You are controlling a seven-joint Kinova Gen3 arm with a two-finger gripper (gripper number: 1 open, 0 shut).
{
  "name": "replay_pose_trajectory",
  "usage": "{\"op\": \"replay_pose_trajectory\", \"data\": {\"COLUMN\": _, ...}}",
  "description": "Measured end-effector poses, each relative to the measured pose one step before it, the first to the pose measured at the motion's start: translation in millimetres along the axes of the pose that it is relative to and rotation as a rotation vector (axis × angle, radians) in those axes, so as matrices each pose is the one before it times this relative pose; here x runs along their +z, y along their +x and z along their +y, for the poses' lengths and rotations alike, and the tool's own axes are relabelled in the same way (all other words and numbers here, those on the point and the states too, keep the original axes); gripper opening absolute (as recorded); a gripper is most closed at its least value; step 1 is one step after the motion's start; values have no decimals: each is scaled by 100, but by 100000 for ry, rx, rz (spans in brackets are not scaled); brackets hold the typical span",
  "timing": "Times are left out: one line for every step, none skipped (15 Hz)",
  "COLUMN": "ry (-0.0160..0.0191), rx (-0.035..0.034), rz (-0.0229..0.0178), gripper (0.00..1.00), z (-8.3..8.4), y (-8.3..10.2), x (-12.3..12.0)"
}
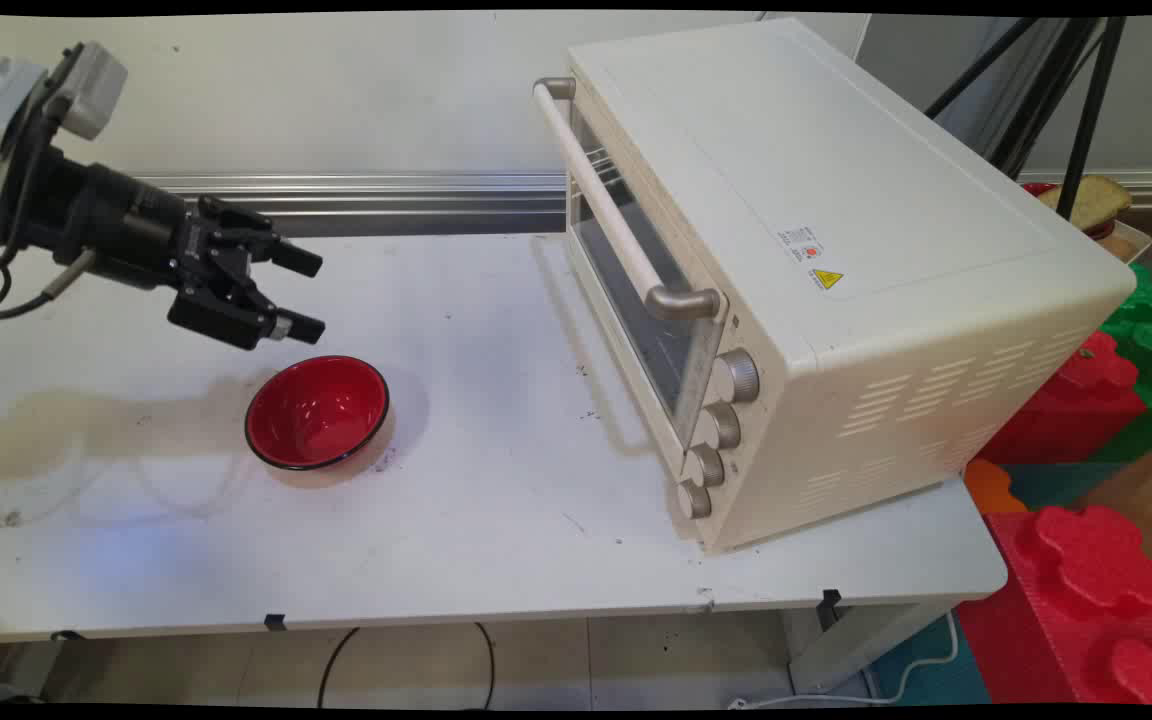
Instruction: Open the oven
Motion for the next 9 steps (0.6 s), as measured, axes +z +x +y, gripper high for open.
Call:
{"op": "replay_pose_trajectory", "data": {"ry": 359, "rx": -327, "rz": 383, "gripper": 100, "z": -36, "y": 493, "x": -139}}
{"op": "replay_pose_trajectory", "data": {"ry": 200, "rx": -161, "rz": 269, "gripper": 100, "z": -21, "y": 360, "x": -81}}
{"op": "replay_pose_trajectory", "data": {"ry": 445, "rx": -314, "rz": 612, "gripper": 100, "z": -48, "y": 706, "x": -142}}
{"op": "replay_pose_trajectory", "data": {"ry": 380, "rx": -201, "rz": 627, "gripper": 100, "z": -27, "y": 642, "x": -106}}
{"op": "replay_pose_trajectory", "data": {"ry": 504, "rx": -173, "rz": 884, "gripper": 100, "z": -42, "y": 829, "x": -89}}
{"op": "replay_pose_trajectory", "data": {"ry": 449, "rx": -128, "rz": 802, "gripper": 100, "z": -36, "y": 740, "x": -43}}
{"op": "replay_pose_trajectory", "data": {"ry": 290, "rx": -70, "rz": 525, "gripper": 100, "z": -14, "y": 482, "x": -20}}
{"op": "replay_pose_trajectory", "data": {"ry": 482, "rx": -279, "rz": 871, "gripper": 100, "z": -49, "y": 865, "x": 34}}
{"op": "replay_pose_trajectory", "data": {"ry": 311, "rx": -314, "rz": 761, "gripper": 100, "z": -37, "y": 726, "x": 65}}
